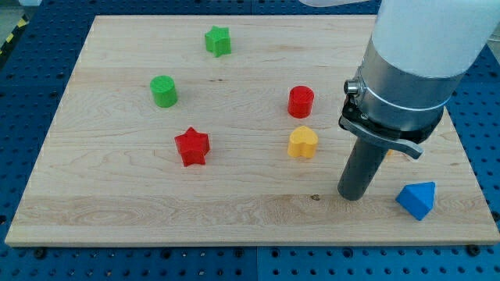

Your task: Push the blue triangle to the bottom right side of the board

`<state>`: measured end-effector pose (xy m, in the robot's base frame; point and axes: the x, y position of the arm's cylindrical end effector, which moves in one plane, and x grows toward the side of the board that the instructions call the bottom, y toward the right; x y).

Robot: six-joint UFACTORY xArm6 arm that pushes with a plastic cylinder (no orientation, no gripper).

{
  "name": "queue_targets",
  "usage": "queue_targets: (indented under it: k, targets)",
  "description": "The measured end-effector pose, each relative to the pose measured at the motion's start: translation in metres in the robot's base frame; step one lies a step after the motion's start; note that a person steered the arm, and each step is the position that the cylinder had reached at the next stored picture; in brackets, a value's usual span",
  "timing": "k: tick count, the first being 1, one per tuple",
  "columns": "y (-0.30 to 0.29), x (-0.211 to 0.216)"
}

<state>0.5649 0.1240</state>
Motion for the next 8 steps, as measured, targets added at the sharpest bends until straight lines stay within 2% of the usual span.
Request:
queue_targets:
  k: [8]
  targets:
    - [0.096,0.013]
